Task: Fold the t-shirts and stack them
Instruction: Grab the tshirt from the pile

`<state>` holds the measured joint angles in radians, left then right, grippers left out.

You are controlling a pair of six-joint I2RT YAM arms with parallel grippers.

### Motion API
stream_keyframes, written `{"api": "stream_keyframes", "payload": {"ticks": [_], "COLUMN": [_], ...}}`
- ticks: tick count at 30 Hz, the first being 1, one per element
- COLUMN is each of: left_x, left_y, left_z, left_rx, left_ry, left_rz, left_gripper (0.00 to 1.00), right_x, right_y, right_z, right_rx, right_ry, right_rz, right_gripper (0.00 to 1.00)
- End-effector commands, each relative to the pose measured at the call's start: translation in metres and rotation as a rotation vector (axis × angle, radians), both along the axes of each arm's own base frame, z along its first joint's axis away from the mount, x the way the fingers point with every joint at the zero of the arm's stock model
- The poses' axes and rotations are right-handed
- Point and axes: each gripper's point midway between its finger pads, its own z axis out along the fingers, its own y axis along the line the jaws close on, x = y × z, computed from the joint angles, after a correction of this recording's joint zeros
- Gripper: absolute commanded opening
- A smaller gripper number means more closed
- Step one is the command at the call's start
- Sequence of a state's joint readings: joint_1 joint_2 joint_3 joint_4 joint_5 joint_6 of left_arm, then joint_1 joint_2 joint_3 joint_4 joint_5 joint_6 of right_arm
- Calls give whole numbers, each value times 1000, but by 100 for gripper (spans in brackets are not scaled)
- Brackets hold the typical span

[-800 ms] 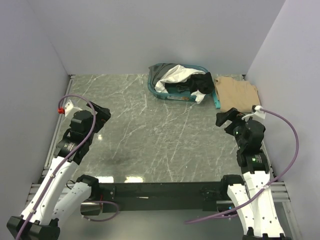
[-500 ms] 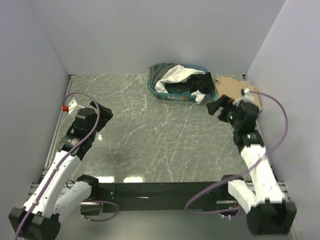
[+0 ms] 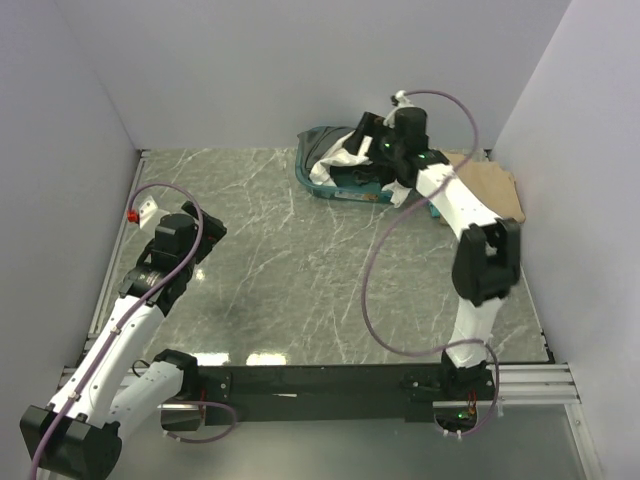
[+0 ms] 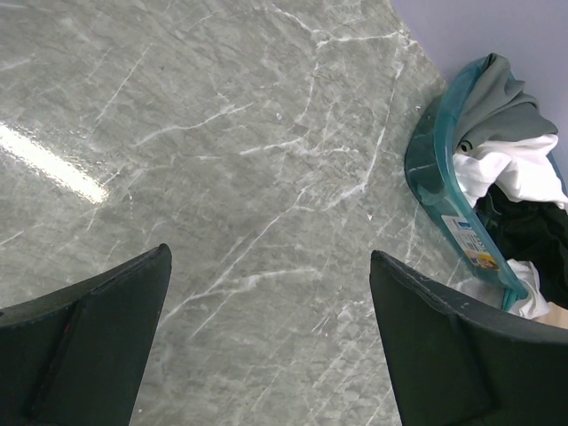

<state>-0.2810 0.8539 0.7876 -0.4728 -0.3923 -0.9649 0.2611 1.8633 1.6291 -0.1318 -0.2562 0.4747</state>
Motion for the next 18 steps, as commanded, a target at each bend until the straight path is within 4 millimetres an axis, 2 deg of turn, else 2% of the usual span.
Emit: {"api": "stream_keyframes", "payload": {"ticks": [1,2,3,4,5,7,9,13,15,16,17,18], "left_x": [2,2,2,2,2,5,8,12,13,13,14,14], "left_y": [6,6,6,7,7,6,5,5,8,10,10,9], "left_z": [6,6,5,2,1,2,2,-2,-7,-9,-10,-12], "left_rx": [15,16,16,15,17,19,23,34,49,53,52,51], "left_ry": [-24,-24,-24,-21,-18,-21,-18,0,21,26,30,35], "left_rz": [25,25,27,31,30,27,21,29,49,54,57,51], "left_gripper": [99,99,99,99,99,99,99,99,100,99,100,99], "right_x": [20,25,30,32,36,36,33,31,30,32,31,31], "right_y": [36,49,55,61,66,76,86,89,88,84,83,82], "right_z": [-7,-30,-24,-29,-45,-49,-67,-93,-104,-106,-104,-103], "right_rx": [-1,-14,-16,-22,-35,-51,-69,-128,-170,-183,-188,-193], "right_ry": [38,77,65,71,94,94,115,147,154,157,153,146], "right_rz": [46,73,82,94,101,116,147,136,142,126,124,124], "right_gripper": [93,92,91,90,89,87,85,78,69,62,46,40]}}
